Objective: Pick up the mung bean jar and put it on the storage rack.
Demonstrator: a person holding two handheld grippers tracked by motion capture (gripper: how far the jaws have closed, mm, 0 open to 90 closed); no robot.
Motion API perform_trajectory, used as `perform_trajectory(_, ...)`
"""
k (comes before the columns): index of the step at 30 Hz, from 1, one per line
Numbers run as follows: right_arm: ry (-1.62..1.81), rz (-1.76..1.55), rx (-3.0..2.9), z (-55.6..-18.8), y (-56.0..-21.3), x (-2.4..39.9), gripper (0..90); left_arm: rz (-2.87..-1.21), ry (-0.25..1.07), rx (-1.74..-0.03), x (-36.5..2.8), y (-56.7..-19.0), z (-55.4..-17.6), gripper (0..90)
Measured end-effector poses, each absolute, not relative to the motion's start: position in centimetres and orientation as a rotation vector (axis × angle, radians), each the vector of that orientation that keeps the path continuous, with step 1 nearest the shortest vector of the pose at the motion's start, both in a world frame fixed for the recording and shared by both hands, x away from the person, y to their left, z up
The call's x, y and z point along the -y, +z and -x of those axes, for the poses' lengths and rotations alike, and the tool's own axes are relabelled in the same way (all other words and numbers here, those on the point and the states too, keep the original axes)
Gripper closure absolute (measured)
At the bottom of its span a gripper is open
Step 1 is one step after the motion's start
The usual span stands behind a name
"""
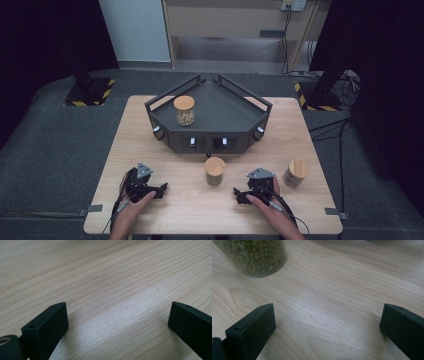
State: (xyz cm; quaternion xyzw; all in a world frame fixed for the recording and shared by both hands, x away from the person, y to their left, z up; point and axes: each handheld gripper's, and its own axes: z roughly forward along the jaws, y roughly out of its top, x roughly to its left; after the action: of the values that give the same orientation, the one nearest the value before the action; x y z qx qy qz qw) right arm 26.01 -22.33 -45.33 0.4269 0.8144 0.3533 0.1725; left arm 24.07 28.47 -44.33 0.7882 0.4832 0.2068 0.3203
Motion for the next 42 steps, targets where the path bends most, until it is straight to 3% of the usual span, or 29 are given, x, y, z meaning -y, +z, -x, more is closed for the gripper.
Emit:
perform_trajectory(15, 0.993, -1.165, -2.422, -27.7, -43.1, 23.2, 3.0, -2.075, 0.535, -1.261, -28.7, -44.3, -24.1, 1.5)
perform_trajectory(31, 1.03, -1.042, -2.407, -27.1, -40.1, 21.3, 3.9, -2.075, 0.537, -1.263, -28.6, -44.3, -24.1, 1.4)
perform_trajectory(42, 1.094, -1.036, -2.376, -27.2, -39.9, 20.3, 4.2, -2.075, 0.536, -1.263, -28.6, -44.3, -24.1, 1.4)
